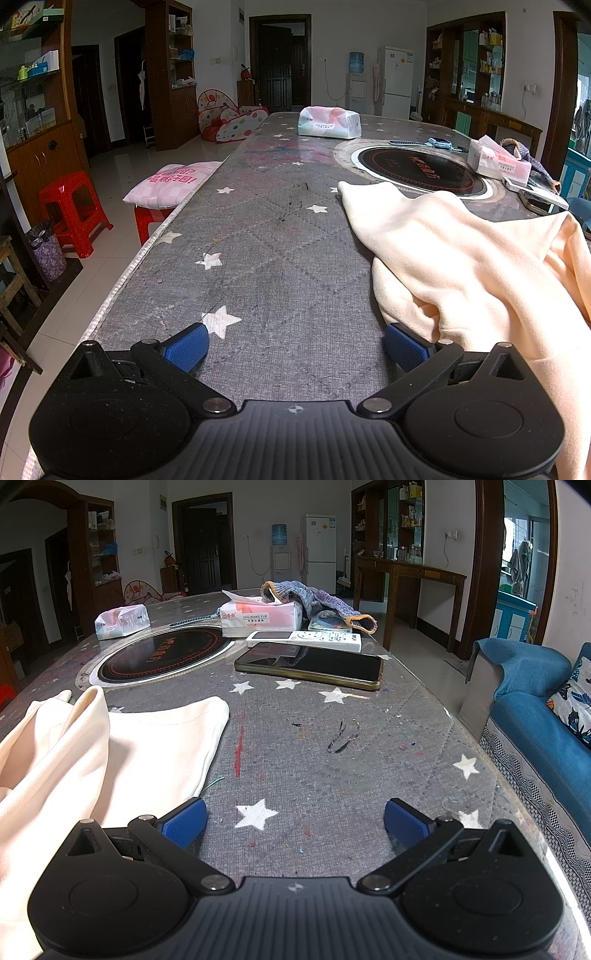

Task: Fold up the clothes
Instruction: 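Approach the crumpled cream shirt with both grippers open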

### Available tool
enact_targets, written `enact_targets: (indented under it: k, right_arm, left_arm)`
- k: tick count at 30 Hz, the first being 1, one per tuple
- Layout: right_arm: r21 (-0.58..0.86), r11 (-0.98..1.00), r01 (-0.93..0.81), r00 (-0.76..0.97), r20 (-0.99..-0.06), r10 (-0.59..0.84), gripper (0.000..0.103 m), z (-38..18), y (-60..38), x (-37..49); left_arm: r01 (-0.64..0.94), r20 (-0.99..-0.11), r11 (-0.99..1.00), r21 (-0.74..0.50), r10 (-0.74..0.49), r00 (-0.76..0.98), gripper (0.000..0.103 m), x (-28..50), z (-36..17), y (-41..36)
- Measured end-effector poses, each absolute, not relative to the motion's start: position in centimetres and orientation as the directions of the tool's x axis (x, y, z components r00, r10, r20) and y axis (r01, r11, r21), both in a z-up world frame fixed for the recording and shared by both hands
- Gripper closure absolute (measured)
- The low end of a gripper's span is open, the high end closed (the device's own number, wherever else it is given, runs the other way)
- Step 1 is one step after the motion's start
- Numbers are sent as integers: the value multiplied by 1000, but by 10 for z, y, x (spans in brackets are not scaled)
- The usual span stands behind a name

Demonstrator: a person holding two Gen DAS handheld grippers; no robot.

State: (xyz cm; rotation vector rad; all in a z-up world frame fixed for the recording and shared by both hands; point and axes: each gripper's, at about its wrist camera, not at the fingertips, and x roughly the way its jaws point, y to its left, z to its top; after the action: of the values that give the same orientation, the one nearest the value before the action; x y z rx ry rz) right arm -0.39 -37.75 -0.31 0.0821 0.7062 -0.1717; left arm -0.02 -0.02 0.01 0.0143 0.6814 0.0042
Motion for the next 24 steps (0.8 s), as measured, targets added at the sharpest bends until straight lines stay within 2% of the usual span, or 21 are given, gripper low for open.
enact_targets:
  k: [15,24]
  right_arm:
    - [14,988,153,743,-661,-106,0,4,-377,-26]
    - [-16,995,96,775,-626,-85,0,19,-363,-70]
  left_arm:
    - [-18,-668,1000,7,18,744,0,-18,14,-11]
    - [-11,-671,1000,22,23,742,0,-50,30,-29]
